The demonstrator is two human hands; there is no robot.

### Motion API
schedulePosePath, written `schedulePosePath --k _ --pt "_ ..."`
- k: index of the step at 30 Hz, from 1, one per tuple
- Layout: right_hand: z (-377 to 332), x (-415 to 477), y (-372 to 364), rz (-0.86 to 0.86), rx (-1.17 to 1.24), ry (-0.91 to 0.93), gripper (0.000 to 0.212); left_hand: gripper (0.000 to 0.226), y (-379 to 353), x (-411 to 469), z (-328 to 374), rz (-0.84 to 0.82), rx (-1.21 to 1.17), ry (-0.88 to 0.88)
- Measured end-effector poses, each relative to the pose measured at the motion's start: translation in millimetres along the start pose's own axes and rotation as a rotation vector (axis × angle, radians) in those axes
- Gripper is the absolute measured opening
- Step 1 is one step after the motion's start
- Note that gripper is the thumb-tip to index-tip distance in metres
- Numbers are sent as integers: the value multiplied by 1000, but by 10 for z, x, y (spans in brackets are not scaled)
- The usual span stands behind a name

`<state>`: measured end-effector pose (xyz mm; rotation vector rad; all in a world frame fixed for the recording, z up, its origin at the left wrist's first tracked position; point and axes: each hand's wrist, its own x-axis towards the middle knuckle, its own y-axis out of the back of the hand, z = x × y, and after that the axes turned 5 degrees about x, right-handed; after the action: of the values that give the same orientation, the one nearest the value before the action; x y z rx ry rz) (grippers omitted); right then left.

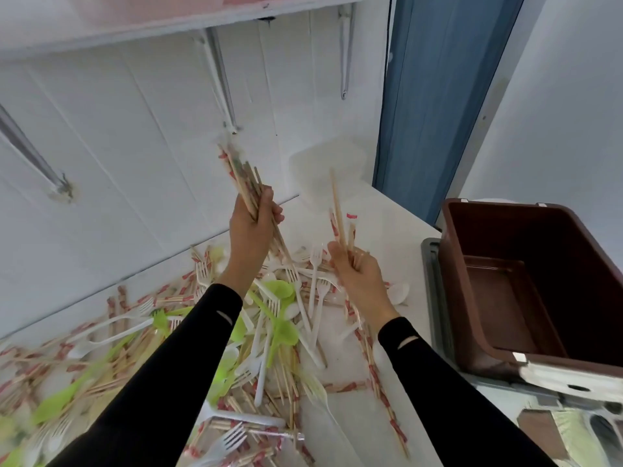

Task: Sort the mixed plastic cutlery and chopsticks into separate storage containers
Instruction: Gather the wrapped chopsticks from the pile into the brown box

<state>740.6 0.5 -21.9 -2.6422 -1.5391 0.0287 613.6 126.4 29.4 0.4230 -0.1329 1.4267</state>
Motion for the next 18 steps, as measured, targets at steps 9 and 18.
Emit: schedulePosePath --k 9,18 --pt "13 -24 108 -100 -75 -139 19 24 -168 -794 -506 -196 66 163" --pt "-670 44 448 -5 237 -254 17 20 -329 -773 -88 -343 -212 331"
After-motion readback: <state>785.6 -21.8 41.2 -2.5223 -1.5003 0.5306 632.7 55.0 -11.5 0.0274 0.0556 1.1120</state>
